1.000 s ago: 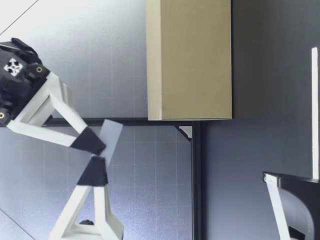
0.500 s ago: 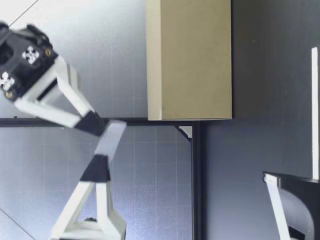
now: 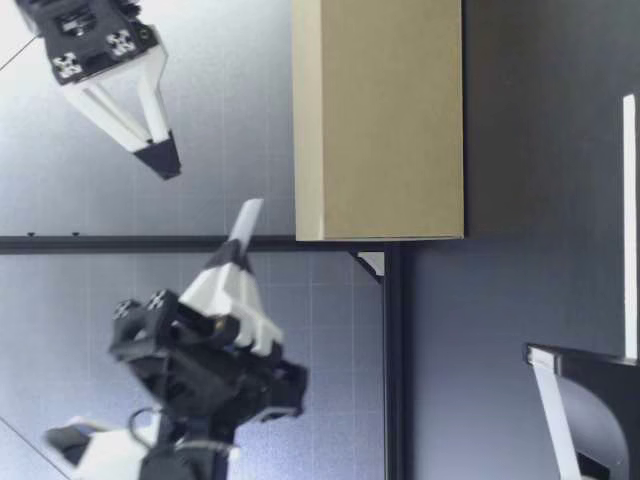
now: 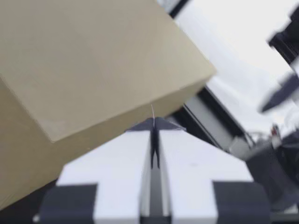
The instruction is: Cut a small piece of tape from the tape dispenser then place it on the cardboard box's edge.
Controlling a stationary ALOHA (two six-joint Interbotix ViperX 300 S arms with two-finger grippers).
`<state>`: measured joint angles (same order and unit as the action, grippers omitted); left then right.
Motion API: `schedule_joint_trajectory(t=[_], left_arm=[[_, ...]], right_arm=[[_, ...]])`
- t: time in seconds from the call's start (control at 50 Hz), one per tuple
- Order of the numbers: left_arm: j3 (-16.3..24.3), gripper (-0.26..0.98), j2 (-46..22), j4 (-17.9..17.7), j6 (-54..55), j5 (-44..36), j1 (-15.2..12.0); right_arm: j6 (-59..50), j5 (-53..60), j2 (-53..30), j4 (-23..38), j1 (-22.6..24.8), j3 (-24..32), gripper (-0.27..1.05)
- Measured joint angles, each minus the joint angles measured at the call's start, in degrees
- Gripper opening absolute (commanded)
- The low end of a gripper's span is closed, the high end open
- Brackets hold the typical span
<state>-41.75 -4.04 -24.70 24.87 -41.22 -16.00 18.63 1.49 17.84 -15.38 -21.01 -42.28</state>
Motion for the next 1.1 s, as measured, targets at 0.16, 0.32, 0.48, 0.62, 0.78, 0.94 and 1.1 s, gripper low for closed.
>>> schedule_joint_trajectory(t=[0.16,0.32,0.48,0.62,0.78,0.94,1.1], left_arm=[[1.7,-0.13,-4.7,1.8,9.3,-0.1,-2.4],[2.3,-0.13,-6.9,3.2,15.0,-1.8,-3.3],[2.4,-0.13,-8.0,3.3,16.5,-3.5,-4.3],[2.4,-0.13,-8.6,3.3,17.0,-3.6,-4.6],[2.4,-0.13,-9.2,3.3,18.5,-3.6,-5.0],[2.4,-0.13,-9.5,3.3,18.6,-3.6,-5.3],[2.3,-0.13,-10.1,3.3,18.7,-3.5,-5.3]], right_arm=[[0.1,5.7,-2.9,0.0,-1.9,-0.6,-0.01],[0.4,9.0,-6.5,0.0,-2.6,-0.6,-0.1],[0.8,10.2,-9.5,0.0,-3.2,-0.4,-0.11],[0.8,10.3,-11.8,0.2,-3.7,0.5,-0.11],[0.8,10.4,-14.7,0.5,-4.5,2.2,-0.11],[0.8,10.4,-17.1,1.1,-5.1,3.5,-0.11],[0.8,10.4,-19.6,1.4,-5.8,5.0,-0.11]])
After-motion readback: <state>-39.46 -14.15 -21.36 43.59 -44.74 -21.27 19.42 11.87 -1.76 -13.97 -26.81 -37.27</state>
